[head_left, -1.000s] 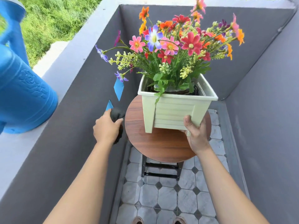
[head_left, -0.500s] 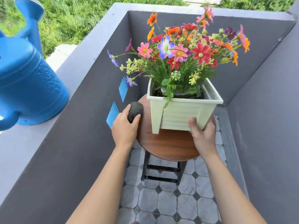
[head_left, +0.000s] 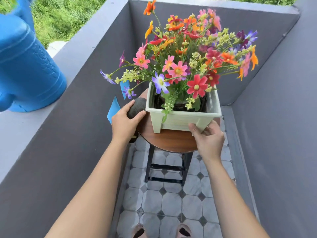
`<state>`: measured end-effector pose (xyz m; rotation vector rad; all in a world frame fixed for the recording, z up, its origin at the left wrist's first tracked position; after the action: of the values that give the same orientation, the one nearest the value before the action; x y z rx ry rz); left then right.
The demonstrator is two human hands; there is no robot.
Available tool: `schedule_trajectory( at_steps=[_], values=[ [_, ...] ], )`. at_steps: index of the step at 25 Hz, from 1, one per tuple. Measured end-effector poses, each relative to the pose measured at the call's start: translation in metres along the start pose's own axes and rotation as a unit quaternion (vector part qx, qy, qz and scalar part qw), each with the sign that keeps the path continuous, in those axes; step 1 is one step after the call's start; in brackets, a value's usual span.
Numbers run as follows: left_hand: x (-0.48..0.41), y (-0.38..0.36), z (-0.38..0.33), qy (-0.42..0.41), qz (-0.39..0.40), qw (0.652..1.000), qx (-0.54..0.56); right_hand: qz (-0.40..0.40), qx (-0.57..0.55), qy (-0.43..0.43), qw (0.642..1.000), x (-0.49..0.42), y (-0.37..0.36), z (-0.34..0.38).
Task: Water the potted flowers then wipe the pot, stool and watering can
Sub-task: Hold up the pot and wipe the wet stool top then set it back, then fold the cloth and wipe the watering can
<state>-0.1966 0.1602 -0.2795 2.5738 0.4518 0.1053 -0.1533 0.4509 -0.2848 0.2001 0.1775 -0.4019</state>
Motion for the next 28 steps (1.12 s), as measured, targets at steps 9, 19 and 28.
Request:
schedule_trajectory(
  at_steps=[9, 19, 28],
  values=[
    [-0.006, -0.003, -0.008, -0.011, 0.017, 1.000, -0.001, 0.016, 0.019, -0.020, 1.000, -0.014, 0.004, 0.003],
    [-0.011, -0.004, -0.011, 0.015, 0.022, 0.999, 0.023, 0.023, -0.003, -0.100, 0.995, -0.010, 0.003, -0.010],
    [0.054, 0.088, -0.007, 0.129, 0.041, 0.987, 0.092, 0.289, 0.029, -0.226, 0.930, 0.131, -0.098, 0.046]
  ],
)
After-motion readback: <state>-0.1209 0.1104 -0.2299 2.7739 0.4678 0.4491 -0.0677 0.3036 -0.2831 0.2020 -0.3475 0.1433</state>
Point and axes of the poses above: each hand's wrist, its own x-axis away from the middle knuckle, its own y-axis out of the back of the hand, z = x × y, the point moved 9 cm from there along -x, towards the middle knuckle
